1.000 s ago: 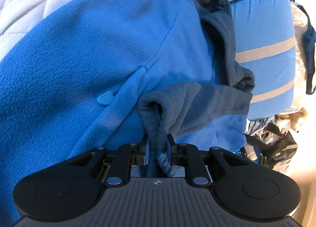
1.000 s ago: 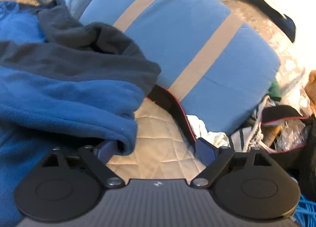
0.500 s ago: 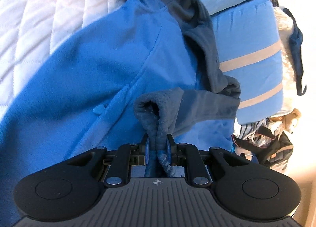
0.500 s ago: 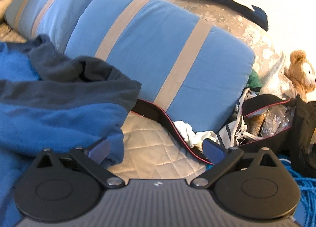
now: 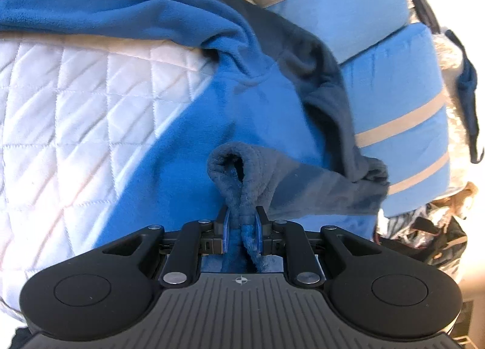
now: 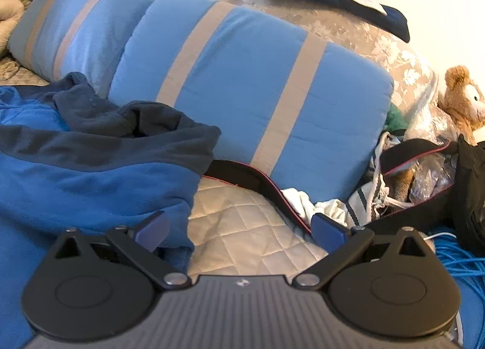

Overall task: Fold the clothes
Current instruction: 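Lay the navy cuff on the jacket and open the left gripper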

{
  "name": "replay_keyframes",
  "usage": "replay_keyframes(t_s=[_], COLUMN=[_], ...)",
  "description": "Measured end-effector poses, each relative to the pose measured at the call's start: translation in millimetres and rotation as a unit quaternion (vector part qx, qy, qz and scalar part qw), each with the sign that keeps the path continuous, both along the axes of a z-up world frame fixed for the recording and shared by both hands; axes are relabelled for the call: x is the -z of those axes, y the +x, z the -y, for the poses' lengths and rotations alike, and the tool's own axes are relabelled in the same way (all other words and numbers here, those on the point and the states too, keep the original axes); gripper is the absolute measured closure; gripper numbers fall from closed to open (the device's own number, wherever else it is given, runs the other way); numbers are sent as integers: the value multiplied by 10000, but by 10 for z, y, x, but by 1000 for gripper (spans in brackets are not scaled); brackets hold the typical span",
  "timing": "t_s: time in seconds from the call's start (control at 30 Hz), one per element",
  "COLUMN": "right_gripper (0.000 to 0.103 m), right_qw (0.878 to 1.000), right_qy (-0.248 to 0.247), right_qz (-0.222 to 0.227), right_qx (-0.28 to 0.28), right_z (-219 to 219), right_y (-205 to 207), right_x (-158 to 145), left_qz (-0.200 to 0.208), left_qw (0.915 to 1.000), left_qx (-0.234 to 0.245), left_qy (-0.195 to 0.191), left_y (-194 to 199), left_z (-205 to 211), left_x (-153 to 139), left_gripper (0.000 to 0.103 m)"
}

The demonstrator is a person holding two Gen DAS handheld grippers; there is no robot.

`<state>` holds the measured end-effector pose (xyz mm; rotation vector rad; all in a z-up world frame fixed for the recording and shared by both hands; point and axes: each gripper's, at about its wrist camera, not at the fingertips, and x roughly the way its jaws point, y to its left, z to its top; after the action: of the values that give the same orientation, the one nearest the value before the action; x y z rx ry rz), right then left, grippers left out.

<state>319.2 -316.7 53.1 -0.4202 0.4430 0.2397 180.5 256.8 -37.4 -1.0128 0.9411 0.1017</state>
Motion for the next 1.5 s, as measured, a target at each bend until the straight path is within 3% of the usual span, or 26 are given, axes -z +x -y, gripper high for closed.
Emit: replay_keyframes(t_s=[0.4, 0.6, 0.83, 0.93, 0.97, 1.07, 1.1, 1.17, 1.27, 1.4, 1.47, 1.5], right_gripper=[0, 0, 0, 4, 13, 58, 74, 80, 81, 83, 83, 83], right_qw=[9992, 9976, 9904, 9928, 9954, 9978, 9946, 9821, 9479, 8774, 8633, 8632], right_qy=[-310, -493, -1354, -1150, -907, 184, 592, 1403, 2595, 4057, 4274, 4278], right_qz=[-261, -491, -284, -299, -290, -540, -697, -1007, -1455, -1993, -2083, -2092], right_qx=[-19, -25, 35, 119, 123, 350, 485, 751, 1139, 1610, 1695, 1680], right_z=[-135, -292, -631, -666, -644, -463, -377, -205, 52, 383, 428, 416], right_y=[-35, 1, 301, 468, 499, 592, 613, 656, 720, 798, 761, 753], right_x=[180, 470, 812, 867, 852, 812, 823, 846, 881, 932, 978, 981], left_qz=[96, -207, -121, -93, -72, 80, 142, 177, 164, 143, 130, 126], left_qw=[9996, 9992, 9987, 9987, 9987, 9987, 9986, 9988, 9991, 9991, 9991, 9990], left_qx=[-250, -355, -434, -448, -449, -475, -486, -455, -369, -405, -413, -409], left_qy=[114, -9, -220, -236, -245, -177, -125, -11, 88, 63, -34, -103], left_y=[283, 296, 263, 258, 246, 185, 157, 104, 33, -69, -80, -78], left_z=[-276, -282, -327, -322, -319, -299, -281, -225, -145, -190, -251, -287], left_x=[97, 356, 396, 395, 390, 339, 315, 282, 279, 296, 314, 327], left_gripper=[88, 84, 83, 84, 84, 86, 87, 88, 88, 89, 94, 94])
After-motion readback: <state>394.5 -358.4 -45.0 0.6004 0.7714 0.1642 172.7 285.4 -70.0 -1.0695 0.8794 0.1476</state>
